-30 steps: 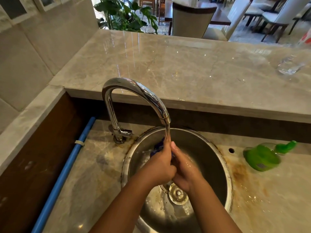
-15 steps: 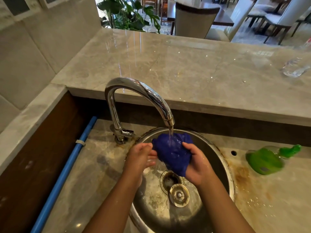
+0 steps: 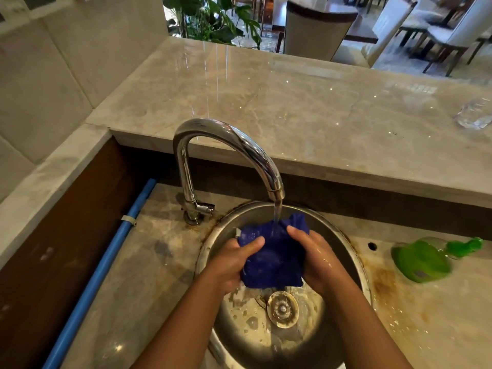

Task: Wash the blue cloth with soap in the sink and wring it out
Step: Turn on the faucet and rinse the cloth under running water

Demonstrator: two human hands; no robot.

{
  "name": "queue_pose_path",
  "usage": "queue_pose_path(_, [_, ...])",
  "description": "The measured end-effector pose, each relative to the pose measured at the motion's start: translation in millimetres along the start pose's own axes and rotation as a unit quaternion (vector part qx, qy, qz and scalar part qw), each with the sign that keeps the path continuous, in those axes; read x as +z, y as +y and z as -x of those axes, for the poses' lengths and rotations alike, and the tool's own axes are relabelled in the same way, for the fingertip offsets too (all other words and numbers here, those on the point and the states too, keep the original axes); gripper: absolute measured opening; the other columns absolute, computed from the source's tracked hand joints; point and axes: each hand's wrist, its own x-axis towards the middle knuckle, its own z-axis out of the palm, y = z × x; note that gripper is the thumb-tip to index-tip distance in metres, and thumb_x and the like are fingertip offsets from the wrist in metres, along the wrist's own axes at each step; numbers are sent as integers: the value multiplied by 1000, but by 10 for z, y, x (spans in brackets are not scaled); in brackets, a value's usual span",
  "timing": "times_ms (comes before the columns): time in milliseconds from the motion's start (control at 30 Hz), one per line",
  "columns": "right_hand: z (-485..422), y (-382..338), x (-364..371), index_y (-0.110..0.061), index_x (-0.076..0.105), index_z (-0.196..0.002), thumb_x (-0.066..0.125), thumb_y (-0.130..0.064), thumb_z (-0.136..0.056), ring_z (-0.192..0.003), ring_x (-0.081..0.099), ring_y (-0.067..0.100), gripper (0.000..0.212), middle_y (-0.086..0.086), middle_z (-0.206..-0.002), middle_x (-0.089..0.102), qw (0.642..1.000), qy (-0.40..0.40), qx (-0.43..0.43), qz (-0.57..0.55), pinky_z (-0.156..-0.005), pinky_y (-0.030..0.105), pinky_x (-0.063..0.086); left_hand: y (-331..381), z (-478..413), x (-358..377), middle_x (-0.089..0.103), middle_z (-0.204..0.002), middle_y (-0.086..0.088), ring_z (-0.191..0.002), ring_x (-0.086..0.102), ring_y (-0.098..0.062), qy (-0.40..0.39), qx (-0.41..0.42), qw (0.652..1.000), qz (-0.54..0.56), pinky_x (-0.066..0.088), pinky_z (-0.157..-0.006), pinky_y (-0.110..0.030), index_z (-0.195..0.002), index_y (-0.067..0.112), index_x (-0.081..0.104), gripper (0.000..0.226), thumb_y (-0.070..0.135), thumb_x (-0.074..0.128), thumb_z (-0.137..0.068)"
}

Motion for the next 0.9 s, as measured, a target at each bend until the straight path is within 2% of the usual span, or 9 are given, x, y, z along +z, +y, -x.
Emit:
queue_pose_path(100, [-77, 92, 32, -9, 66, -111, 64, -14, -94, -101, 71, 32, 18, 19, -113, 72, 999, 42, -9, 18, -94, 51, 55, 10, 41, 60, 71, -113, -9, -101, 70, -28, 85, 42, 990, -108, 56, -93, -51, -122, 16, 59, 35, 20, 71, -89])
queue_pose_path(167, [-118, 151, 45, -11, 66, -113, 62, -15, -95, -98, 72, 30, 18, 16, -108, 75, 998, 54, 25, -30, -87, 49, 58, 0, 50, 56, 68, -112, -1, -102, 67, -23, 114, 67, 979, -155, 56, -92, -49, -116, 27, 57, 30, 26, 71, -89])
queue_pose_path(233, [-142, 190, 56, -12, 66, -115, 63, -17, -95, -99, 72, 32, 21, 14, -107, 76, 992, 59, 70, -86, -89, 52, 57, 4, 79, 27, 67, -118, 0, -108, 65, -25, 120, 90, 974, -167, 55, -94, -52, -113, 33, 57, 28, 33, 70, -89])
queue_pose_path(333, [-158, 258, 81, -11, 66, -120, 66, -20, -91, -106, 70, 35, 30, 16, -116, 73, 986, 58, 79, -133, -98, 57, 51, -23, 109, -25, 67, -123, 0, -113, 64, -25, 114, 121, 975, -148, 55, -94, -50, -126, 26, 59, 38, 34, 69, -89])
queue_pose_path(467, [-134, 262, 107, -15, 62, -127, 70, -23, -84, -107, 70, 37, 44, 19, -123, 68, 976, 64, 66, -196, -96, 57, 53, -105, 117, -104, 72, -118, -7, -109, 68, -29, 88, 140, 983, -76, 58, -82, -40, -127, 16, 60, 50, 33, 76, -82])
queue_pose_path(567, [-132, 213, 152, -19, 60, -129, 78, -29, -70, -105, 70, 40, 62, 19, -125, 67, 973, 94, 76, -199, -91, 58, 55, -111, 90, -158, 73, -114, -11, -107, 70, -31, 71, 145, 986, -34, 56, -91, -49, -123, 12, 61, 43, 18, 75, -83])
queue_pose_path(667, [-160, 179, 160, -19, 59, -130, 77, -32, -68, -106, 69, 38, 66, 18, -126, 66, 975, 102, 59, -190, -93, 57, 54, -96, 62, -155, 72, -119, -12, -108, 70, -32, 41, 131, 990, -18, 54, -95, -56, -127, 13, 60, 48, 19, 75, -82])
queue_pose_path(767, [-152, 168, 111, -19, 56, -135, 76, -25, -75, -112, 66, 38, 63, 19, -131, 62, 977, 50, 47, -202, -93, 54, 55, -93, 50, -132, 72, -119, -11, -108, 70, -32, 44, 95, 994, 6, 57, -90, -52, -125, 15, 62, 43, 22, 73, -84])
queue_pose_path(900, [-79, 108, 91, -15, 57, -135, 65, 0, -82, -117, 63, 39, 56, 20, -132, 62, 980, -80, 21, -184, -87, 51, 57, -104, 40, -146, 67, -125, -20, -115, 64, -38, 29, 90, 993, 75, 57, -81, -44, -132, 7, 56, 52, 19, 69, -83])
